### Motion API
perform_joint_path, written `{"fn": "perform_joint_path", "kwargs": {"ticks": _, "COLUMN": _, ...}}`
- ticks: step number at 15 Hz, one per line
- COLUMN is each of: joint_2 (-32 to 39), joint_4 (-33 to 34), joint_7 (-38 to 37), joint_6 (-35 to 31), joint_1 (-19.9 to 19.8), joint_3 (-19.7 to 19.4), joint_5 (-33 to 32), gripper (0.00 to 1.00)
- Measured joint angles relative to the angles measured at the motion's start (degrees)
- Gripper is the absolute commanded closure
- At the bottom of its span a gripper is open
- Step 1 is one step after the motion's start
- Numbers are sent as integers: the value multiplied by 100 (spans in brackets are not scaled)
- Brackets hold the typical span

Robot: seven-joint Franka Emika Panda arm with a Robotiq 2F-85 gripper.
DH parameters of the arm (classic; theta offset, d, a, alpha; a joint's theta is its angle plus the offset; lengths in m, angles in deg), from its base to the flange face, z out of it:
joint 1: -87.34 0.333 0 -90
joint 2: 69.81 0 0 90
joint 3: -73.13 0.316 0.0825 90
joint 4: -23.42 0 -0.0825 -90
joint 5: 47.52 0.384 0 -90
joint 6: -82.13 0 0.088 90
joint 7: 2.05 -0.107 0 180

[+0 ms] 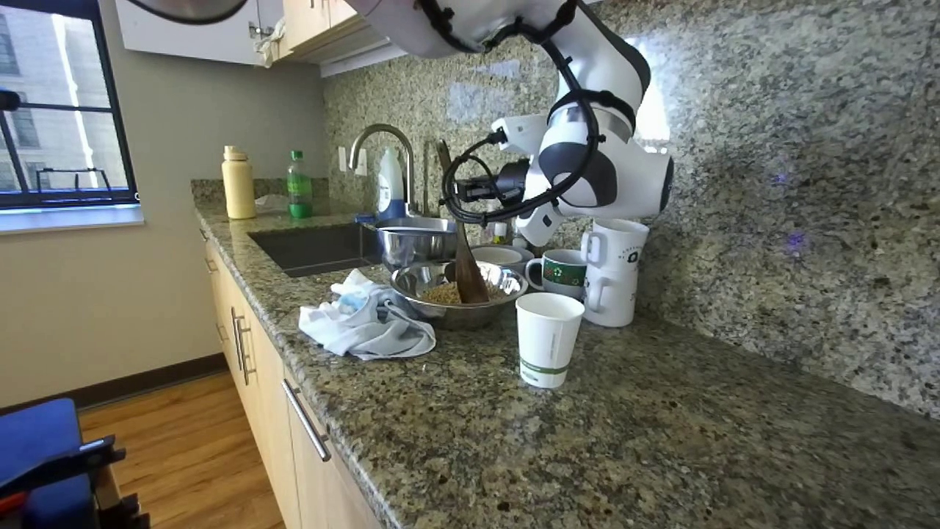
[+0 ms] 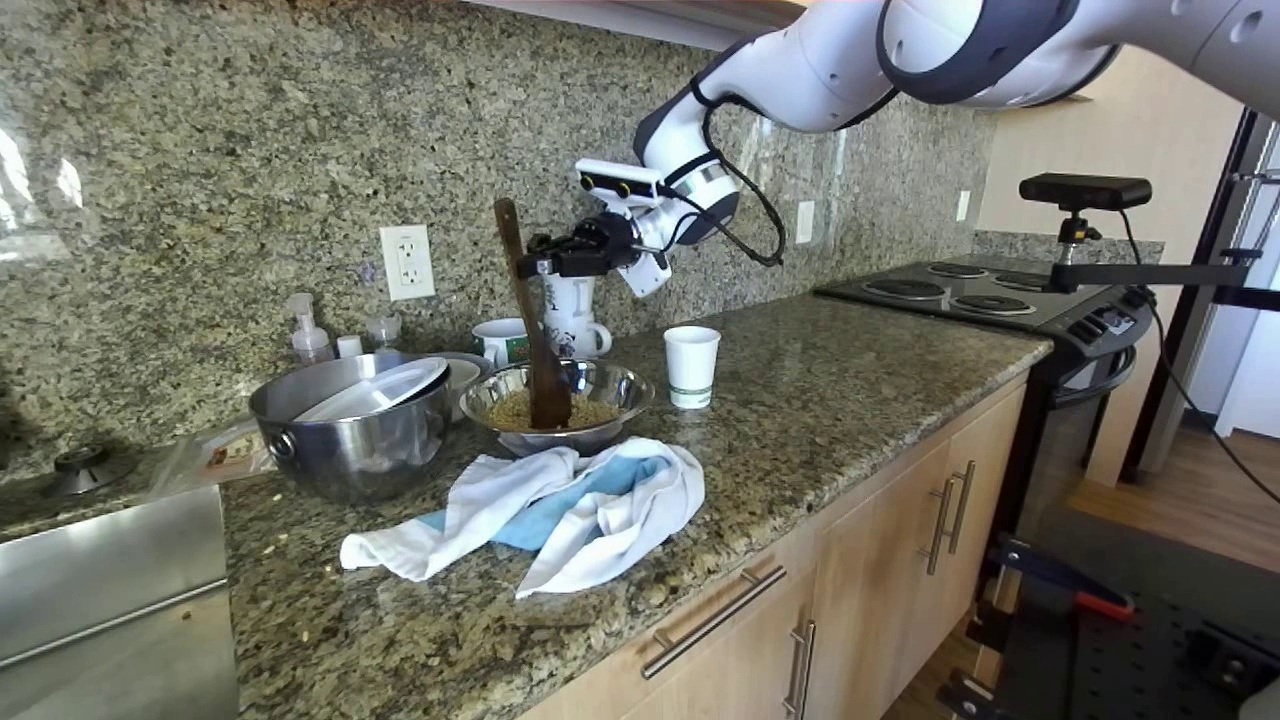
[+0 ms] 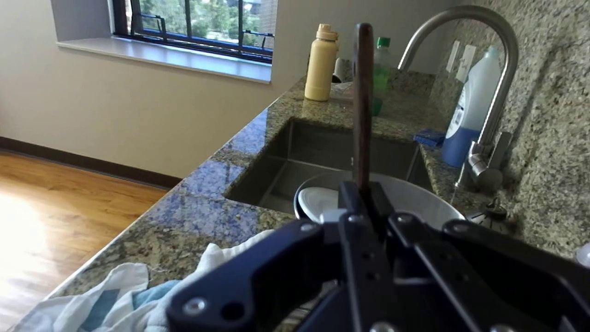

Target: Use the wooden cooking spoon to stir the object in the bowl

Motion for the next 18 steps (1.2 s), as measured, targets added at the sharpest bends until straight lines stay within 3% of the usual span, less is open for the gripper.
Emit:
{"fn": "perform_joint_path", "kwargs": {"ticks": 10, "joint_2": -15, "joint_4": -433, "joint_7": 804, "joint_6": 137, "joint_1": 157, "joint_3": 115, "joint_5": 5, "gripper": 98}}
{"fn": "perform_joint_path", "kwargs": {"ticks": 17, "joint_2": -10, "joint_4": -1069, "joint_7": 986, "joint_6": -441, "joint_1": 578, "joint_3": -47, "joint_5": -275, "gripper": 98}}
{"fn": "perform_joint_path", "kwargs": {"ticks": 18, "joint_2": -9, "joint_4": -1124, "joint_7": 986, "joint_6": -482, "joint_1": 605, "joint_3": -56, "joint_5": -289, "gripper": 68}}
